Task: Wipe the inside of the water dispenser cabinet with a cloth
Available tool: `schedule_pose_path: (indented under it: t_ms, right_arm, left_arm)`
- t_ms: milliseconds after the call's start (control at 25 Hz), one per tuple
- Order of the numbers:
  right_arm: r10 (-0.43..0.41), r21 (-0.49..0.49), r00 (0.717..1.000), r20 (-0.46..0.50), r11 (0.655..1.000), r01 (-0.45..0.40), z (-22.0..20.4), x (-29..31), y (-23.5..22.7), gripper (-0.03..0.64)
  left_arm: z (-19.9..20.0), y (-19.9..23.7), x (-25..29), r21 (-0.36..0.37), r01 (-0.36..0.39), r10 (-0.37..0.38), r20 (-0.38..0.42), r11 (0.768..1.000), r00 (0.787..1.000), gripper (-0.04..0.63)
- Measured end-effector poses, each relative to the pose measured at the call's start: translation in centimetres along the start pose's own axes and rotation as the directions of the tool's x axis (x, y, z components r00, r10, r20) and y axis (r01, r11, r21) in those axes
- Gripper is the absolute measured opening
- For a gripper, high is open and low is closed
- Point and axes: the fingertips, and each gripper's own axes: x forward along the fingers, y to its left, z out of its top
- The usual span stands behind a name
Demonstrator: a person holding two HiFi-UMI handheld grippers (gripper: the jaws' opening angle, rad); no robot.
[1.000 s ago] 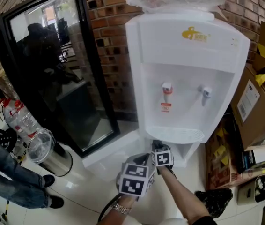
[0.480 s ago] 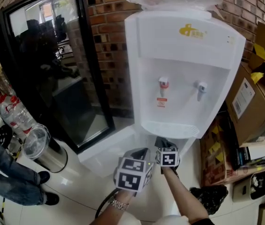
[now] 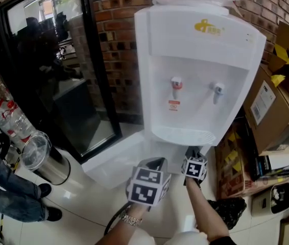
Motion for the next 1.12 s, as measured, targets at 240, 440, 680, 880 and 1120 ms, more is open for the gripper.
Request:
schedule_pose_path:
  t_ms: [240, 440, 680, 880, 1120]
  right_arm:
    - [0.045, -0.049, 0.989, -0.14, 0.997, -0.052, -5.8, 2.3, 0.9, 0.009]
    - [0.095, -0.056, 0.988, -0.12, 0.993, -0.102, -4.2, 2.0, 2.0, 0.008]
    - [0.105, -0.06, 0.993, 0.054, 0.993, -0.102, 3.4, -1.4, 3.3, 0.009]
    - [-0.023, -0.053, 0.99, 0.137, 0.998, 0.03, 4.0, -1.1, 0.6, 0.009]
    - [-0.018, -0.064, 0.999, -0.047, 0.998, 0.015, -2.3, 1.6, 0.1, 0.008]
  left_arm:
    - [-0.1, 0.2, -0.3, 0.001, 0.003, -0.003, -0.006, 1.0, 1.0, 0.002]
    - [-0.3, -0.1, -0.2, 0.007, 0.012, -0.012, -0.016, 1.0, 1.0, 0.002]
    - [-0.2, -0.2, -0.1, 0.013, 0.014, -0.014, -0.019, 1.0, 1.0, 0.002]
    - [-0.3, -0.3, -0.2, 0.017, 0.015, -0.015, -0.018, 1.0, 1.0, 0.002]
    - [-0.2, -0.5, -0.5, 0.026, 0.018, -0.018, -0.019, 1.0, 1.0, 0.002]
